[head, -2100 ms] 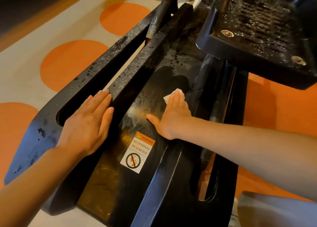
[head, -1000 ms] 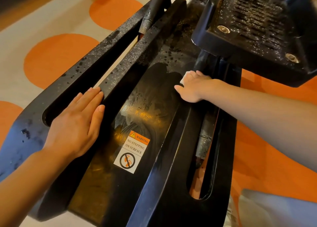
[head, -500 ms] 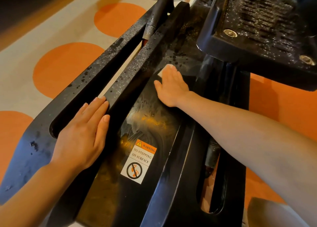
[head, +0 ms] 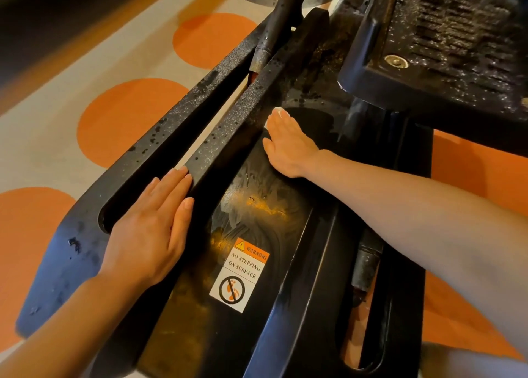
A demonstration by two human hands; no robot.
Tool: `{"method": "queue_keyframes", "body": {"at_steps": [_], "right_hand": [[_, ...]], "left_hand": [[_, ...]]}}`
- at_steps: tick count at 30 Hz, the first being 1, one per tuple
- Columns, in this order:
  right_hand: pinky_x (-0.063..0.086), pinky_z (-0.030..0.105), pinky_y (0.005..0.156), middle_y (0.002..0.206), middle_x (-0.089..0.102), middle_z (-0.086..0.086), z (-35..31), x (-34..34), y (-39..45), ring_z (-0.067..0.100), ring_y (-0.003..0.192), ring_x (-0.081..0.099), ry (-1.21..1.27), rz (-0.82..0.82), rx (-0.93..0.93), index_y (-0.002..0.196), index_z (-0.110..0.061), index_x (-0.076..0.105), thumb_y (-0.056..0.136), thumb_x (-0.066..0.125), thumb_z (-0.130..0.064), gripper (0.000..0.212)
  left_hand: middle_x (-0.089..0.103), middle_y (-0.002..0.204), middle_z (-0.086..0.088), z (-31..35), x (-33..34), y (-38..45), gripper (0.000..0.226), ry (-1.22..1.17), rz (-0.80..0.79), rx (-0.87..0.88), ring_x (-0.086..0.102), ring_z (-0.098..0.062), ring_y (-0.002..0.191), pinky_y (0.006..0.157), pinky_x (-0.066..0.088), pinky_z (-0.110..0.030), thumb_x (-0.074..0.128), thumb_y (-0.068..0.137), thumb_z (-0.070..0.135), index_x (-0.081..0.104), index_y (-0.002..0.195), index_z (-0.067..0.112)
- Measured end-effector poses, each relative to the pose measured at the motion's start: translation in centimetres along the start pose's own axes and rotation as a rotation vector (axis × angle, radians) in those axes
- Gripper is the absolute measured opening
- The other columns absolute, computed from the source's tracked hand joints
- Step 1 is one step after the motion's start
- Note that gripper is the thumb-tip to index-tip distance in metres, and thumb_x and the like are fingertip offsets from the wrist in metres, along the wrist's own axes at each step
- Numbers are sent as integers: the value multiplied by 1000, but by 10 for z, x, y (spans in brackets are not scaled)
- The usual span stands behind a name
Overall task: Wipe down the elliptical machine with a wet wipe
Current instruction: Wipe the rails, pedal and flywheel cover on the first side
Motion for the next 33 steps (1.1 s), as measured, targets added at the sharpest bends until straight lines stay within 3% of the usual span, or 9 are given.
{"method": "queue_keyframes", "body": {"at_steps": [3, 8, 13, 17, 22, 27, 33], "right_hand": [[2, 34, 120, 162, 1, 12, -3, -3, -18, 26, 150, -4, 13, -16, -101, 152, -3, 14, 106, 27, -31, 56], [-3, 33, 120, 163, -5, 13, -6, 3, -27, 23, 150, -10, -41, -61, -160, 154, -2, 4, 106, 24, -32, 60], [1, 40, 122, 160, 1, 17, 0, 0, 15, 28, 149, -3, 170, -45, 94, 151, 2, 12, 105, 24, -32, 58], [-7, 39, 121, 161, -9, 17, -12, -7, 26, 23, 149, -15, 524, -10, 214, 152, 0, 8, 101, 24, -18, 56], [-19, 33, 115, 154, -34, 15, -62, 7, -11, 20, 142, -32, 578, -18, 27, 148, -1, -23, 101, 26, -17, 70], [-19, 32, 116, 153, -36, 15, -83, 21, -34, 21, 141, -34, 508, -30, -100, 146, -1, -25, 99, 22, -20, 69], [-13, 34, 119, 160, -20, 14, -25, -10, 25, 19, 147, -22, 614, 110, 209, 154, -3, -7, 101, 23, -20, 63]], "left_hand": [[39, 154, -3, -2, 1, 0, 64, 4, -10, -15, 29, -19, 146, 119, 22, -40, 18, 103, 49, 42, 149, 12], [39, 154, -2, -2, 1, 0, 64, 9, -8, -23, 29, -19, 146, 119, 22, -41, 17, 104, 50, 42, 149, 13], [39, 153, -1, 0, -1, 0, 63, 26, 9, -20, 28, -15, 145, 120, 21, -41, 18, 104, 49, 43, 148, 12], [35, 151, 4, 3, -3, -1, 60, 42, 35, -21, 25, -11, 143, 117, 19, -43, 21, 104, 47, 45, 147, 12], [34, 149, 6, 4, -5, -1, 59, 44, 48, -19, 26, -11, 141, 117, 19, -41, 22, 104, 46, 47, 146, 12], [35, 149, 6, 4, -5, -1, 59, 43, 58, -7, 21, -4, 141, 116, 19, -43, 21, 105, 46, 47, 145, 12], [39, 152, 2, 0, -2, -1, 59, 35, 35, -36, 29, -16, 144, 117, 21, -41, 22, 104, 47, 45, 147, 14]]}}
Point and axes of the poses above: each hand's wrist, its own y-axis towards the middle knuckle, its own x-axis out of the palm, z = x × y, the point moved 10 cm from there along y, towards the middle knuckle
